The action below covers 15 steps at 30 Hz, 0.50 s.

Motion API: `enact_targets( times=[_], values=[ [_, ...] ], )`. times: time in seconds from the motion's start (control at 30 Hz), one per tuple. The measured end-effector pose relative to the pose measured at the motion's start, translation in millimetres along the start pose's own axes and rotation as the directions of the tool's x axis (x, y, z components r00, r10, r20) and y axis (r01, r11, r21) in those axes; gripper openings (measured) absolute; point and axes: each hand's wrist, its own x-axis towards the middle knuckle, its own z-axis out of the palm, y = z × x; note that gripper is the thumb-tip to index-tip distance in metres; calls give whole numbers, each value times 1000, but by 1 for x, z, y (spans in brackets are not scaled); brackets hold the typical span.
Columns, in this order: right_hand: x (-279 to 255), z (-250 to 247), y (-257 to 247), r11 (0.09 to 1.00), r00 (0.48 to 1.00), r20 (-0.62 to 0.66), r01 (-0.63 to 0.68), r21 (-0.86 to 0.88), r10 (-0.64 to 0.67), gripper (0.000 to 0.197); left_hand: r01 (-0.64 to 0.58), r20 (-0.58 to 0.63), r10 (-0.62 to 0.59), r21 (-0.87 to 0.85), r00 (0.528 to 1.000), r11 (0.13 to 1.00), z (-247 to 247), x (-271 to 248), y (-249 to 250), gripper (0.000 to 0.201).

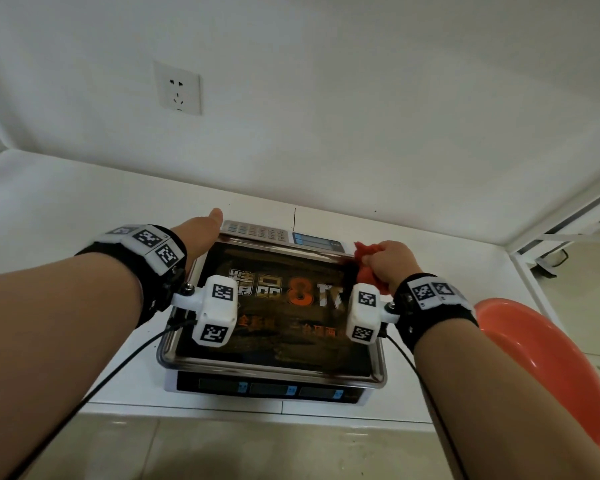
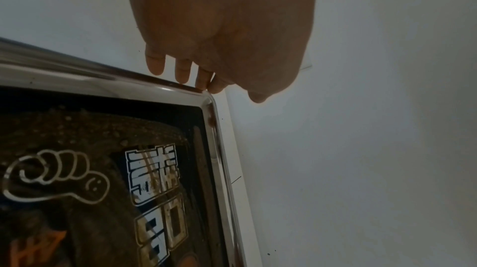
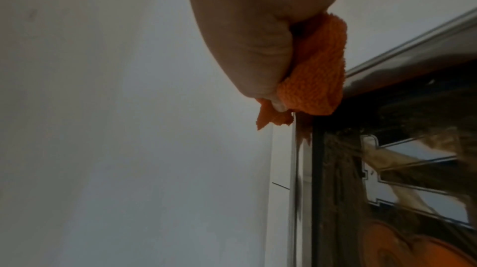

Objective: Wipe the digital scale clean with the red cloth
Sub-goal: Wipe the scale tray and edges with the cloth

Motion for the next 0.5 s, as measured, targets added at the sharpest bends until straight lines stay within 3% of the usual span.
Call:
enact_targets(
  times=[0.17,0.3,0.43,0.5],
  values=[
    [-5,5,5,996,1000,0,0,-89,0,18,-9,15,9,17,1000,1000,1,0,-1,59],
    [-17,19,-5,943,996,50,91,-319,-79,25,-2,13,2,4,1000,1000,2,2,-1,58],
    [-20,24,-17,995,962,269,75,-63,-56,22,4,-1,-4,-10,1000,1000,5,6,-1,58],
    [-18,21,-22,998,951,305,38,52,-52,21,5,1,-5,-27,1000,1000,4,7,-2,59]
  ],
)
